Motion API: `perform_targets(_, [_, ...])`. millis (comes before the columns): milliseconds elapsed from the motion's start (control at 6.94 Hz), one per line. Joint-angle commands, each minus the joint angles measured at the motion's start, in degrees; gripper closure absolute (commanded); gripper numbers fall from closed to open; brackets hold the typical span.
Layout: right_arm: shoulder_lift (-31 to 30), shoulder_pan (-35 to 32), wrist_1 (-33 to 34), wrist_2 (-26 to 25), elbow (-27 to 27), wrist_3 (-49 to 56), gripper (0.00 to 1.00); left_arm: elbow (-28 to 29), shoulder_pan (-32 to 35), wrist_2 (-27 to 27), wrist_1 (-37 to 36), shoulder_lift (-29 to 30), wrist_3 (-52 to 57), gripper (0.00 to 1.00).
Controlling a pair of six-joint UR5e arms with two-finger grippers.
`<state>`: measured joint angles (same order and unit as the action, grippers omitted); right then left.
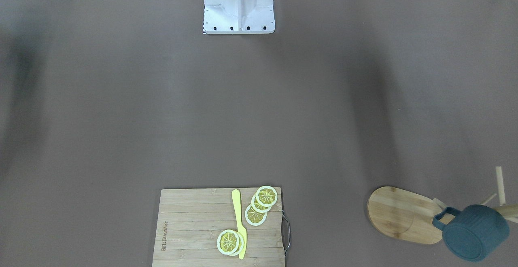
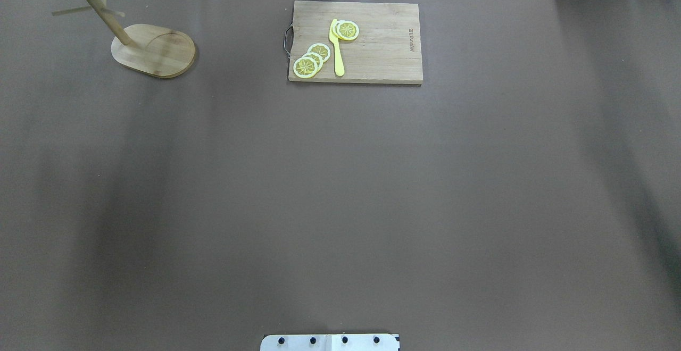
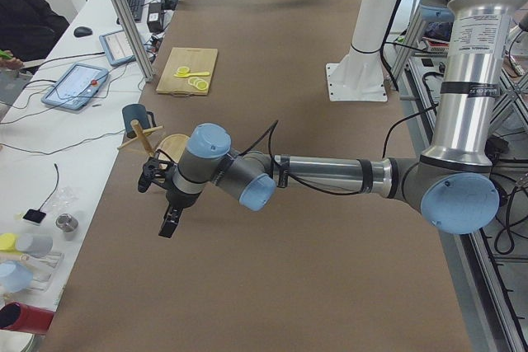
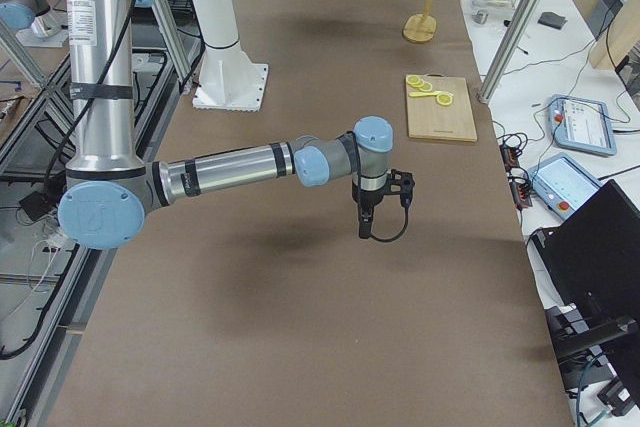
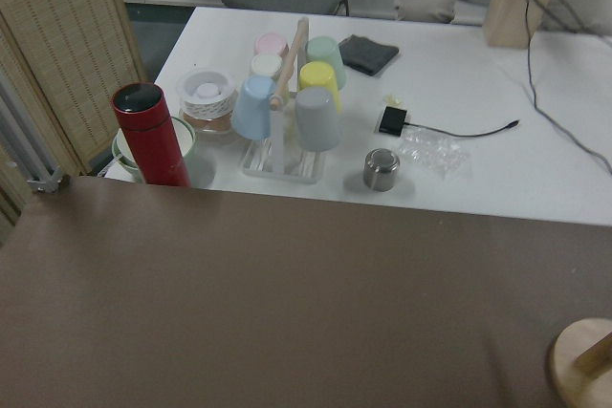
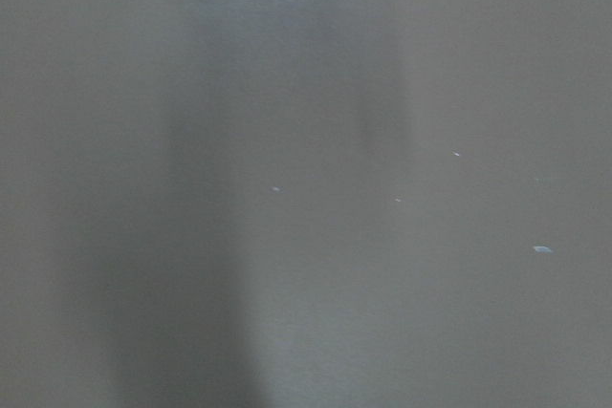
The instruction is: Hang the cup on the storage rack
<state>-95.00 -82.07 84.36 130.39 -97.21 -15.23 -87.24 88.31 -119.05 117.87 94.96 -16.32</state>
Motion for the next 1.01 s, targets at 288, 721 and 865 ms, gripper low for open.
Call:
perform_targets(288, [-2.5, -4.7, -0.3, 2.4, 6.4, 5.7, 0.0, -0.9, -0.8, -7.8, -16.8, -0.7, 9.7, 0.02])
perform_targets(721, [2.9, -6.5, 4.5, 2.5, 5.3, 4.8, 0.0, -2.5, -1.4, -11.2, -21.0, -1.2, 10.3, 0.02])
perform_targets(865, [4.9, -6.6, 9.5, 2.5, 3.2, 4.9, 0.0, -3.8, -1.8, -11.2, -21.6, -1.4, 10.3, 0.02])
